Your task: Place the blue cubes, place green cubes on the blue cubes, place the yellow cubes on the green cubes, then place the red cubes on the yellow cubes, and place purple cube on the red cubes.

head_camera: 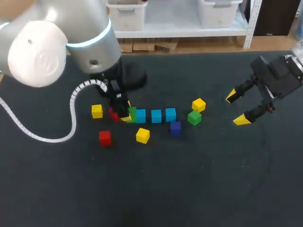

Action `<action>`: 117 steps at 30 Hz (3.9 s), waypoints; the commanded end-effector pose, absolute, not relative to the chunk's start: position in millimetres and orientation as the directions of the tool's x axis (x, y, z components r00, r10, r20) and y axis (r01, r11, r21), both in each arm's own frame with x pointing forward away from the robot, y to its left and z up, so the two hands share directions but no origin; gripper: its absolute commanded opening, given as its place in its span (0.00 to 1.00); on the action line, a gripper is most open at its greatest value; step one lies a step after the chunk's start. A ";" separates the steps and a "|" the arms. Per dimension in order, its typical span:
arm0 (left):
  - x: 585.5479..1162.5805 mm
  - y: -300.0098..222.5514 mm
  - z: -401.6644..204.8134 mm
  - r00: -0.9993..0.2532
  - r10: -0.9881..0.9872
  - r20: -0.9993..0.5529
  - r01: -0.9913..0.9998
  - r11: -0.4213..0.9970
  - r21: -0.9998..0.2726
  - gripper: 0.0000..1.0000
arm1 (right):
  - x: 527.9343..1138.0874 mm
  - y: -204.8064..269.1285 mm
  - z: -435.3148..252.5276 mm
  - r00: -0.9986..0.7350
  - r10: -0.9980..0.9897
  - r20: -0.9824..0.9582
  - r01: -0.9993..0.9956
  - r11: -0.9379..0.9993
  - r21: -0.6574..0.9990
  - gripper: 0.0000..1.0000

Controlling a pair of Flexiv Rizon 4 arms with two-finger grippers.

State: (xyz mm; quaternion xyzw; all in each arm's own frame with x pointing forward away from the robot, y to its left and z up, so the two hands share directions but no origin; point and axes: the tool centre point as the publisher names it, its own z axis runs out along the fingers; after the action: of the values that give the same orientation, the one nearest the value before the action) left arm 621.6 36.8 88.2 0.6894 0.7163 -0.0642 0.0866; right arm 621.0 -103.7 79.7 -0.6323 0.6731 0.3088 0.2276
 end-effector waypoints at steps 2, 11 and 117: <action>646.7 34.6 75.7 0.006 0.973 -0.232 1.000 -0.010 -0.016 0.00 | 621.3 -103.6 79.2 -0.096 -0.709 -0.698 -0.992 0.009 0.128 1.00; 672.5 27.3 70.2 0.045 0.970 -0.239 0.999 -0.049 -0.013 0.00 | 621.3 -103.6 79.2 -0.096 -0.709 -0.698 -0.992 0.009 0.128 1.00; 693.5 -10.0 28.5 0.045 0.960 -0.278 0.996 -0.065 -0.064 0.22 | 621.3 -103.6 79.2 -0.096 -0.709 -0.698 -0.992 0.009 0.128 1.00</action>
State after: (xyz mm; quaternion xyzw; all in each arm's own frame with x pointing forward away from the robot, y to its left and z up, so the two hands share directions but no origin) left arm 690.0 -9.9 28.9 0.7178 0.6813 -0.1219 0.0755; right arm 621.0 -103.7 79.7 -0.6323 0.6731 0.3088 0.2276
